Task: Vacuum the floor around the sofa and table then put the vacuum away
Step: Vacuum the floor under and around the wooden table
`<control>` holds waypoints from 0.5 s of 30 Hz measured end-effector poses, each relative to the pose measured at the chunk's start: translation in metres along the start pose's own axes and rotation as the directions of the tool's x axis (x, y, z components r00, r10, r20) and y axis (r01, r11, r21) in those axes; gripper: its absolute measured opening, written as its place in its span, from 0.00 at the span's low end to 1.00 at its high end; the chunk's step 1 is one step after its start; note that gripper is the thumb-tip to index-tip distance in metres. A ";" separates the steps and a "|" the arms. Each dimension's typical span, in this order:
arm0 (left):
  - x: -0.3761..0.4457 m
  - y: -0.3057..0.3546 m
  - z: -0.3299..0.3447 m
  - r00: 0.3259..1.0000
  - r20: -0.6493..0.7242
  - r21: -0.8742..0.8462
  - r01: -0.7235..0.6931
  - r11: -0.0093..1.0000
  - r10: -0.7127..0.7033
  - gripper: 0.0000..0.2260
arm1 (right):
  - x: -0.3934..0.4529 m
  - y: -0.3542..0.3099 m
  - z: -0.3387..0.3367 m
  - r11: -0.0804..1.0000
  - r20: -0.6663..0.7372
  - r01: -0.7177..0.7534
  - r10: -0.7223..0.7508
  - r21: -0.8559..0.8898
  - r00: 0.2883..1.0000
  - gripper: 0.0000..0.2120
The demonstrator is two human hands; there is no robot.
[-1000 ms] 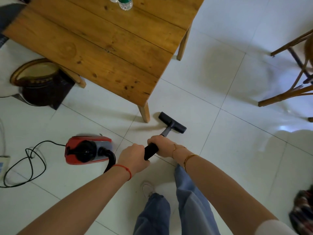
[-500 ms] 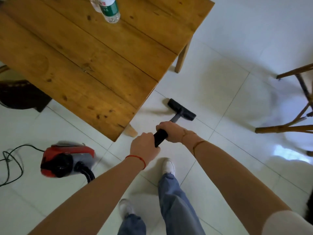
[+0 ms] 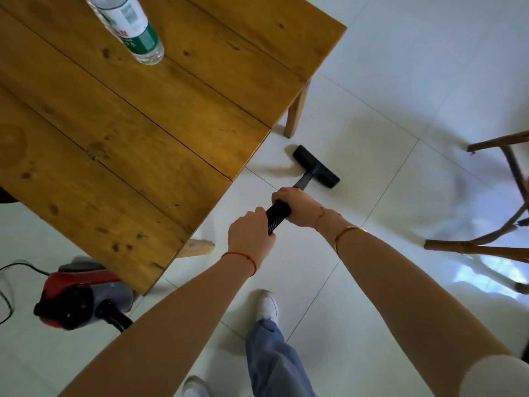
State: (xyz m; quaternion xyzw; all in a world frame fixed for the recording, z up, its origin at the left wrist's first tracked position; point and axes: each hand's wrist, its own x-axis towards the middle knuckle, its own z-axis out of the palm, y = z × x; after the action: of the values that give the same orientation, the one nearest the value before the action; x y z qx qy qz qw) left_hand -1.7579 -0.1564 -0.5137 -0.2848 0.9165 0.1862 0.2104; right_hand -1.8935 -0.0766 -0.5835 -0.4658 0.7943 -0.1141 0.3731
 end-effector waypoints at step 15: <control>-0.090 -0.080 -0.014 0.991 0.134 0.054 0.014 0.998 -0.021 0.12 | -0.032 -0.104 0.067 0.996 0.088 0.047 -0.054 0.075 0.995 0.09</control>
State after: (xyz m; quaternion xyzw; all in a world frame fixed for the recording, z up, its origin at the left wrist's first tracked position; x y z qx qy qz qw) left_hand -1.6461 -0.1845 -0.4751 -0.2739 0.9023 0.1790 0.2808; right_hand -1.7691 -0.0957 -0.5597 -0.4765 0.7599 -0.1311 0.4223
